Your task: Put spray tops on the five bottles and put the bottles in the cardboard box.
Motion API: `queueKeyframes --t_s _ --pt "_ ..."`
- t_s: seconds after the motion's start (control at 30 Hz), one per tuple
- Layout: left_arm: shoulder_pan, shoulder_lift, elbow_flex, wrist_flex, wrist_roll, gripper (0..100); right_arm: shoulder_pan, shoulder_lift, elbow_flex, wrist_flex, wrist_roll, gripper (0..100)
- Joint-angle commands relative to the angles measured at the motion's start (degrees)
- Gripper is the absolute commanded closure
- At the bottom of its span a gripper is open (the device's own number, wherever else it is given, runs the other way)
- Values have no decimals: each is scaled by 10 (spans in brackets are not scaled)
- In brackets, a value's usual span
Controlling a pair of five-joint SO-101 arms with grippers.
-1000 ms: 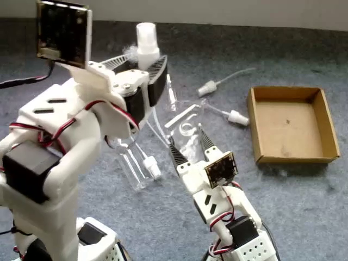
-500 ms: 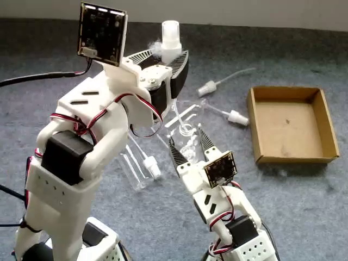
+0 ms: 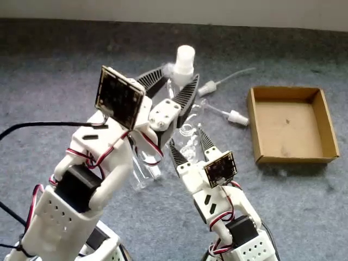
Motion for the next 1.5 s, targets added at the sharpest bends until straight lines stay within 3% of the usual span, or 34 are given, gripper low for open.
queueKeyframes --t_s 0.0,0.33,0.57,0.67,0.73,1.07,1.27,1.47 --pt "36 -57 66 -38 -25 995 -5 -5 84 1 -5 903" --pt "37 -160 228 -59 -24 995 -7 -7 85 28 -6 903" --pt "38 -248 430 -259 -18 995 -7 -8 84 27 -15 903" --pt "37 -284 480 -316 47 995 -5 -8 84 27 -88 903" --pt "33 -299 480 -307 81 995 -4 -8 84 27 -120 903" --pt "37 -305 486 -241 86 995 -4 -8 83 27 -120 903" --pt "36 -305 524 -244 86 995 -7 -8 86 27 14 903" --pt "37 -305 537 -242 86 995 -4 -8 84 27 -15 903"
